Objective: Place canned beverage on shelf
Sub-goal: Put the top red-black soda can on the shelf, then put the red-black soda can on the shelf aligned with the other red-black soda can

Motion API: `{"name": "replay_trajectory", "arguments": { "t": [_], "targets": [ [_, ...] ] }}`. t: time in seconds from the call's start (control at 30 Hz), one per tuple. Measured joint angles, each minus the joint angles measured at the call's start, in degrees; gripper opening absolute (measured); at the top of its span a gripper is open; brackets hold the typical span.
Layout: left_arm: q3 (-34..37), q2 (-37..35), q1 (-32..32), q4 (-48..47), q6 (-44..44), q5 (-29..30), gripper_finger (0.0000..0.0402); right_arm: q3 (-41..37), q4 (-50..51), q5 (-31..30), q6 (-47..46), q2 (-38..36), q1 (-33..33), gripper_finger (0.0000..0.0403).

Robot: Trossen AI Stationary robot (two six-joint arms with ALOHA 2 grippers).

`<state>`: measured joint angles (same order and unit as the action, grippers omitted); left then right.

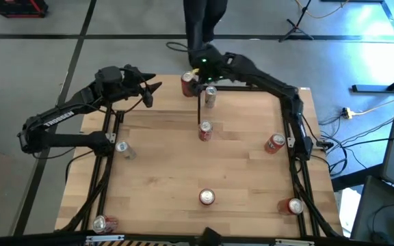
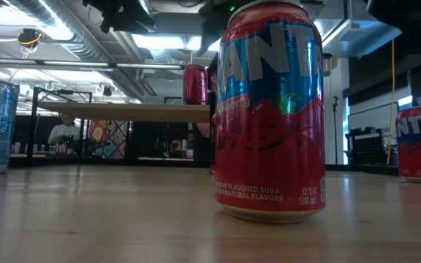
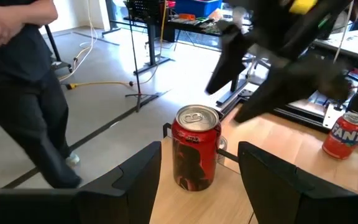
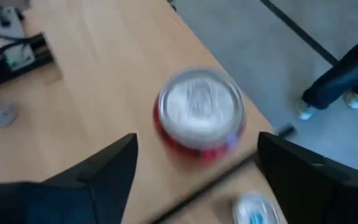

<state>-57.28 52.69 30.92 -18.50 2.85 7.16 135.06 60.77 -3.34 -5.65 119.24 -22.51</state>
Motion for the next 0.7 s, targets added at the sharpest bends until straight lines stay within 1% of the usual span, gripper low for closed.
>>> {"name": "replay_trajectory", "arguments": {
  "t": [0.13,0.3,0.4,0.5,0.57,0.63,0.7],
  "targets": [
    [0.0,0.0,0.0,-0.16,0.38,-1.95,0.0209,-0.2,7.18,-0.03,-0.17,-4.24,2.34,0.0293],
    [0.0,0.0,-1.0,-0.33,1.27,-5.36,0.0209,-0.2,17.82,-0.04,-0.37,-9.29,7.42,0.0291],
    [0.0,0.0,-2.42,-0.35,1.29,-7.44,0.0209,-0.21,22.44,-0.31,-2.48,-11.99,10.91,0.0291],
    [0.0,0.0,-4.19,-0.35,1.54,-8.31,0.0209,-0.22,26.18,-2.73,-5.01,-15.27,14.33,0.0291],
    [0.0,0.0,-5.83,-0.41,1.98,-8.29,0.0209,-0.22,28.99,-5.44,-7.03,-17.3,16.48,0.0291],
    [0.0,0.13,-7.6,-0.44,2.75,-8.37,0.0209,-0.95,29.02,-7.9,-8.57,-19.27,18.22,0.0291],
    [0.02,0.26,-9.5,-0.52,3.1,-8.39,0.0209,-3.44,29.05,-8.12,-9.62,-21.89,19.57,0.0291]
  ]
}}
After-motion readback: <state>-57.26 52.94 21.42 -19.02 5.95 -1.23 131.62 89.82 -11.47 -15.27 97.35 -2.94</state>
